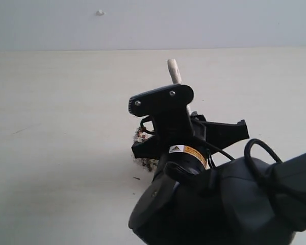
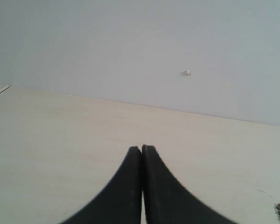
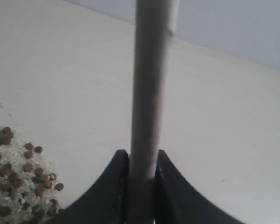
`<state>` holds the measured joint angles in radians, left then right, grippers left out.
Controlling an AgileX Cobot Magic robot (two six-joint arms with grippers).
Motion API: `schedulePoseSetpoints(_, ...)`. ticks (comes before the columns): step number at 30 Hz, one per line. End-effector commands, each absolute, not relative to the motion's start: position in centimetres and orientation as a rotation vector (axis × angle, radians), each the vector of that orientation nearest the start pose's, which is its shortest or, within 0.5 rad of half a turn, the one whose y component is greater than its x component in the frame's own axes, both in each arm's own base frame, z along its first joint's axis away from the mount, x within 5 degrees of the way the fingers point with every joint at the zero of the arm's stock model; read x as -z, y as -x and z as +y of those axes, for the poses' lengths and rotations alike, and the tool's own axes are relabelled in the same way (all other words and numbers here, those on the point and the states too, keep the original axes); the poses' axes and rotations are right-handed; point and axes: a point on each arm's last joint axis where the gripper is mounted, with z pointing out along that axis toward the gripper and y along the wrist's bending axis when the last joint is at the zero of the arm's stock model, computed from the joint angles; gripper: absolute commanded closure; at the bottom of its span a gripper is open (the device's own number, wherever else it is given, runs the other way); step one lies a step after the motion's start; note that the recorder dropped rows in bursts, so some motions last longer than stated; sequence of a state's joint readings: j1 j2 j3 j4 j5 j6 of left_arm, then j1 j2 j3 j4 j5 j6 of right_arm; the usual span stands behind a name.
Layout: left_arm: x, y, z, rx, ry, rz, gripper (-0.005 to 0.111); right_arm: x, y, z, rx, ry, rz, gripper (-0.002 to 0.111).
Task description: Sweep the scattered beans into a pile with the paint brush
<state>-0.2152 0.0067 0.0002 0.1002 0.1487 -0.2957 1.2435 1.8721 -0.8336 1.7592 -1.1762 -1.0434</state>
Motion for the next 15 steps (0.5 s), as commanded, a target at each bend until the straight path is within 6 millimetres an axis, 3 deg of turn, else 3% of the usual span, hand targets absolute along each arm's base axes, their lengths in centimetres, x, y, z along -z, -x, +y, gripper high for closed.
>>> schedulePoseSetpoints(1,-20.01,-5.52,-1.11,0.310,-0.009,1.637,0.107,-13.60,-16.37,23.88,0.212,-0.026,2.087,0.108)
schedulePoseSetpoints(15,-20.01,-5.52,-1.11,0.310,-0.009,1.637,0.107,-13.60,-16.48,24.43,0.070,-0.216,2.091,0.108)
